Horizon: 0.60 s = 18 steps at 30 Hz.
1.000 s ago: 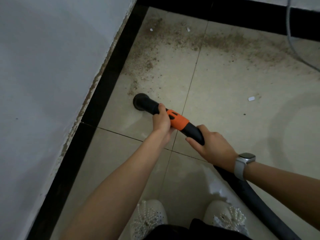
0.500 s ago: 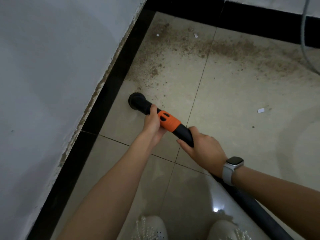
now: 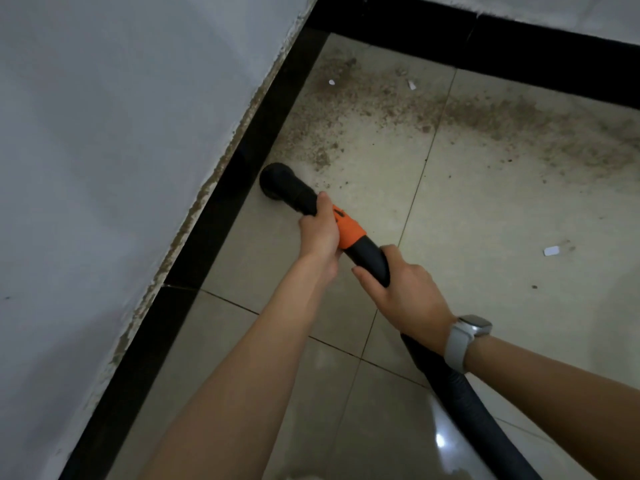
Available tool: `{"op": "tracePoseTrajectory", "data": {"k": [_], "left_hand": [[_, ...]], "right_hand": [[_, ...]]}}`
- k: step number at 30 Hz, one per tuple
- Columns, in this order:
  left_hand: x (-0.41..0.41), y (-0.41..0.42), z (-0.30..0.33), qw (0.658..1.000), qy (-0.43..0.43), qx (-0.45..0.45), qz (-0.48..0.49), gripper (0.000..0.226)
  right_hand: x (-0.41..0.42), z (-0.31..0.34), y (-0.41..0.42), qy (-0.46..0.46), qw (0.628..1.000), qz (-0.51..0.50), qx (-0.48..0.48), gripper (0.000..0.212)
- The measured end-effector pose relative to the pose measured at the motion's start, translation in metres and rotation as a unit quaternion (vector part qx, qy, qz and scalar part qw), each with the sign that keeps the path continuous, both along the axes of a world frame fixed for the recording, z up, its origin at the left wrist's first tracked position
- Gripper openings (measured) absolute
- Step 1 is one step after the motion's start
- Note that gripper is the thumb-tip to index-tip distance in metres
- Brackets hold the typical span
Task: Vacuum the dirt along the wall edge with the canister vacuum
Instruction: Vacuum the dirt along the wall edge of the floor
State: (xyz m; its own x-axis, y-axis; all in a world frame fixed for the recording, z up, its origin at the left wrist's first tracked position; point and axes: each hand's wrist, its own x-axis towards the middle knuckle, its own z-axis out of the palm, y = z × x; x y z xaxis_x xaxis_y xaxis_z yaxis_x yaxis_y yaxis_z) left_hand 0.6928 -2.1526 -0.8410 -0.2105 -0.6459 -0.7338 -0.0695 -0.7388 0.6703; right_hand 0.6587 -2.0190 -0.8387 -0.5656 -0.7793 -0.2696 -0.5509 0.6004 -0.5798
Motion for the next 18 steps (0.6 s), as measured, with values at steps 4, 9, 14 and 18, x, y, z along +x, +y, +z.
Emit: {"op": "tracePoseTrajectory", "data": {"k": [4,9,14,18], "left_hand": [[0.032,0.008,-0.014,0.999,-0.038,-0.010,0.004,0.056],[0.035,0.003,-0.020,0.997,-0.068,-0.036,-0.031,0.054],[0.007,-0.022,-0.019,0.995,-0.063,-0.056,-0.044,0.055],[-0.018,-0.045,-0.015,0.992,-0.064,-0.078,-0.079,0.051]], "right_hand": [[0.018,-0.004,0.005,-0.045,0.998,0.039,-0.011,0.038],[0.022,-0.012,-0.004,0.002,0.999,0.042,-0.009,0.039],[0.011,-0.016,-0.024,0.023,1.000,-0.005,-0.010,0.036],[-0.004,-0.019,-0.046,0.032,0.999,-0.023,-0.013,0.032]]}}
